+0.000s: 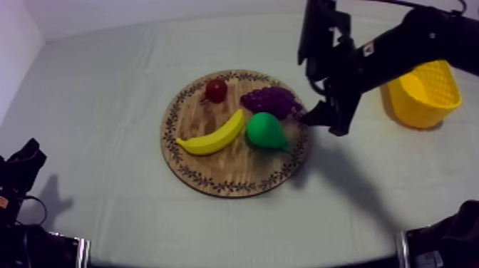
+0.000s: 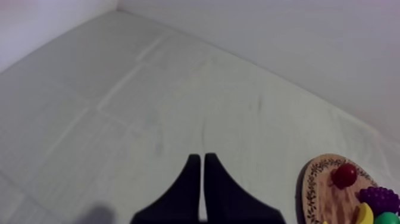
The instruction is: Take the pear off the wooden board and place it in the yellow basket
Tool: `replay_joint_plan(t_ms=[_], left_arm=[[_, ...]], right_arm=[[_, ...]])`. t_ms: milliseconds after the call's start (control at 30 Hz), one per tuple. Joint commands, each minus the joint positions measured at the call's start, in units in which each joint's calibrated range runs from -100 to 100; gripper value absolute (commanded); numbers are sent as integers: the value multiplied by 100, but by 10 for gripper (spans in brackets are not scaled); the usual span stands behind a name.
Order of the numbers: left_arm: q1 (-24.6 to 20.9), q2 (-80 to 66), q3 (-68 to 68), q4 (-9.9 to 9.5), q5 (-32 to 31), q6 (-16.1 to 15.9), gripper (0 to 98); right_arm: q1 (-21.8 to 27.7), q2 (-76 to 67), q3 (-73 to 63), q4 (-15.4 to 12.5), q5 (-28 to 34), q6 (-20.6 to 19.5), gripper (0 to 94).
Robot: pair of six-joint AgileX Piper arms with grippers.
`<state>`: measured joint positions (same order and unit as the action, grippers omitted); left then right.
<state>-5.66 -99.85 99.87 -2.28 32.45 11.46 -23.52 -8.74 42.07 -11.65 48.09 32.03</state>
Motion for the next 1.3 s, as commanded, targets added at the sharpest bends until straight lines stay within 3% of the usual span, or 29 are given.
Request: replay_joint_plan(t_ms=[0,267,467,800,1267], left_arm=[[-2,2,2,0,5,0,1],[-2,2,2,0,5,0,1],[-2,2,2,0,5,0,1],[-2,2,2,0,5,0,1],[-2,2,2,0,5,0,1]], right_arm=[[-80,351,-106,52,-70,-304,594],[-360,1209,-569,213,-314,-819,583],[-539,1796,-892,484,-291,-1210,582],[-630,2346,-1105,736,-228,-1475,569],[-671,2910,-1494,834,89,-1576,550]])
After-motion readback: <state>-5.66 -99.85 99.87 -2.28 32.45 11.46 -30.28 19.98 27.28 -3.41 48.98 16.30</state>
